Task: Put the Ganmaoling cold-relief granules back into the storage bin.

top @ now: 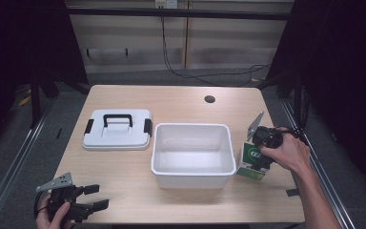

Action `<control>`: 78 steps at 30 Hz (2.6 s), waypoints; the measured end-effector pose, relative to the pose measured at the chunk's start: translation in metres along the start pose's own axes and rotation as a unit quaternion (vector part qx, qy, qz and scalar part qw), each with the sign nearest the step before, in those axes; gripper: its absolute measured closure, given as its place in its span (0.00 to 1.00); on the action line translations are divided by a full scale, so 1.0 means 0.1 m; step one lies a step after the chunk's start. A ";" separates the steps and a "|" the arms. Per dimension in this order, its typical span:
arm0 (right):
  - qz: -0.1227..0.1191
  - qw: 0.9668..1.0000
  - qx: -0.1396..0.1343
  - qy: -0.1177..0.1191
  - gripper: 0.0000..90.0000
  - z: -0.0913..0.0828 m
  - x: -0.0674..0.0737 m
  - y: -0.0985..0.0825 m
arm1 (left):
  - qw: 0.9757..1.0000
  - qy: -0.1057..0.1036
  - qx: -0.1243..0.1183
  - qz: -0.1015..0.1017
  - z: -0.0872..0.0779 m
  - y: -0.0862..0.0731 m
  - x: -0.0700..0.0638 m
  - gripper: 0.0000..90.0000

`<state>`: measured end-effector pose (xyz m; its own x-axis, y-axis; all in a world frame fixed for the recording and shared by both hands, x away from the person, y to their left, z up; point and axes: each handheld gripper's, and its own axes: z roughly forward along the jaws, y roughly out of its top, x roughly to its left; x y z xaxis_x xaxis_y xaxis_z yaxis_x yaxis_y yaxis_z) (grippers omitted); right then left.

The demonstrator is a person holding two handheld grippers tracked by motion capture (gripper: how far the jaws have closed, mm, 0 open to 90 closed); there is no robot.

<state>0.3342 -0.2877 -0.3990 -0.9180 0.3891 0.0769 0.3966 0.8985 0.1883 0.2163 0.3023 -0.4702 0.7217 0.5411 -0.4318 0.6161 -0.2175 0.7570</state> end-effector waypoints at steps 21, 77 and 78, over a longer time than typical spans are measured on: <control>0.016 0.997 -0.077 0.004 0.18 -0.28 0.13 -0.35 | 1.000 0.003 0.003 0.000 0.01 0.00 0.00 0.18; -0.057 0.966 -0.252 -0.020 0.18 -1.26 0.29 0.02 | 1.000 0.003 0.002 -0.002 0.01 0.00 0.00 0.18; -0.056 0.966 -0.251 -0.020 0.18 -1.27 0.30 0.05 | 1.000 0.003 0.004 -0.002 0.01 0.00 0.00 0.18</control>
<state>0.3082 -0.2979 -0.2711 -0.9500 0.3122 -0.0081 0.2334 0.7269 0.6458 0.2166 0.3015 -0.4712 0.7172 0.5469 -0.4319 0.6214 -0.2214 0.7516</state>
